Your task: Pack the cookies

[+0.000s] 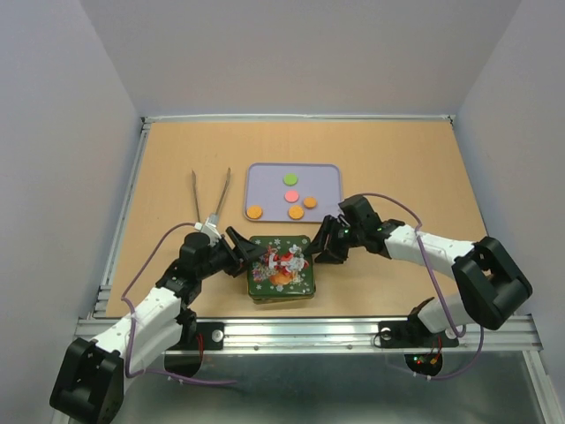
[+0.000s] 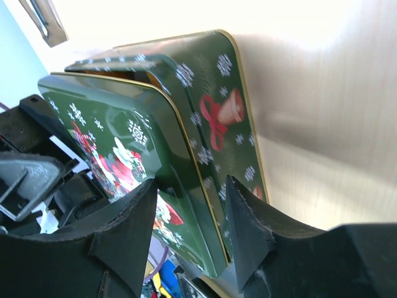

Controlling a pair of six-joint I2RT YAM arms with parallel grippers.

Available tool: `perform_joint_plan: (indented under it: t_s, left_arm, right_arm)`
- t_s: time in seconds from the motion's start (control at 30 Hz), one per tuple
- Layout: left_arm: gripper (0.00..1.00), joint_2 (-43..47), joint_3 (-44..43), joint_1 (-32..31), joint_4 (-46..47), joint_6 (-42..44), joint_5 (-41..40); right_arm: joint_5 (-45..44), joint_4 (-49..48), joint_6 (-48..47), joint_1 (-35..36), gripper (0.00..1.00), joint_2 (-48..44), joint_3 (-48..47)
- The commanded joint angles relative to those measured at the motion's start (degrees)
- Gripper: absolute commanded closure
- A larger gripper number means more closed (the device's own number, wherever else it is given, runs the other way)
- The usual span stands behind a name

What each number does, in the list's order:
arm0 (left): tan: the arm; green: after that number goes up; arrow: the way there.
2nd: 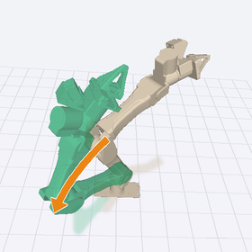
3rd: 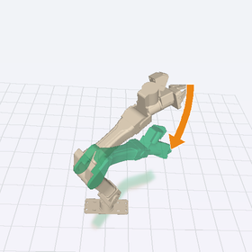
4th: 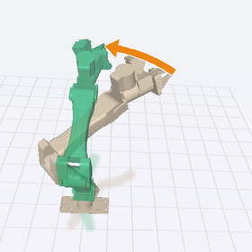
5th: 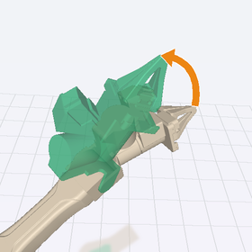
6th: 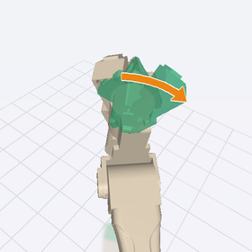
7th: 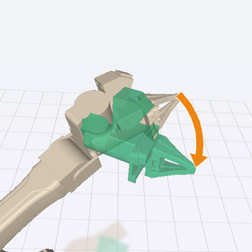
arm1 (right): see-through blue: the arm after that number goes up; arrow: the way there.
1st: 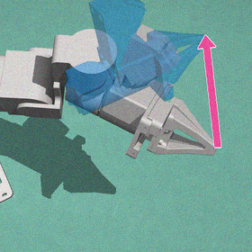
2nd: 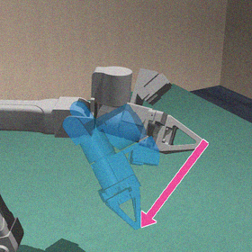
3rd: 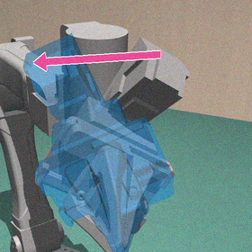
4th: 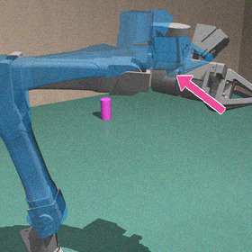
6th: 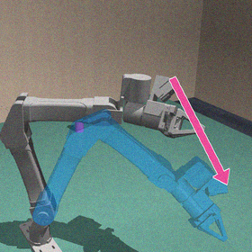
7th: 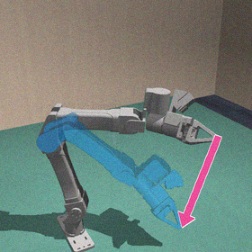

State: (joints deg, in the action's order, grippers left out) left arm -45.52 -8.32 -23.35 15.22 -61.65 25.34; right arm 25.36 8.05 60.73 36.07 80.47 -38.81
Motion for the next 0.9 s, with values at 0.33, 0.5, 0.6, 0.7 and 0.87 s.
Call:
perform_joint_plan:
  t_s: [0.33,0.5,0.6,0.7,0.87]
  left_arm:
    - [0.25,-2.73,-1.35,-4.68,-16.96,4.43,-8.73]
    - [0.25,-4.32,-4.78,-6.96,-21.81,4.52,-11.63]
    - [0.25,-4.67,-5.30,-7.23,-22.78,3.82,-11.98]
    - [0.25,-5.37,-6.97,-7.32,-24.53,3.47,-12.25]
    - [0.24,-6.69,-11.19,-7.41,-29.19,3.90,-14.18]
  right_arm:
    - [-1.81,-1.02,-3.34,0.31,0.48,4.70,-6.37]
    - [-1.81,-0.50,-3.25,0.31,0.48,2.77,-5.23]
    - [-1.64,-0.32,-3.16,0.40,0.48,1.89,-4.79]
    - [-1.55,-0.15,-2.90,0.40,0.48,0.92,-4.17]
    - [-1.46,-0.14,-2.63,0.31,0.48,0.04,-3.29]
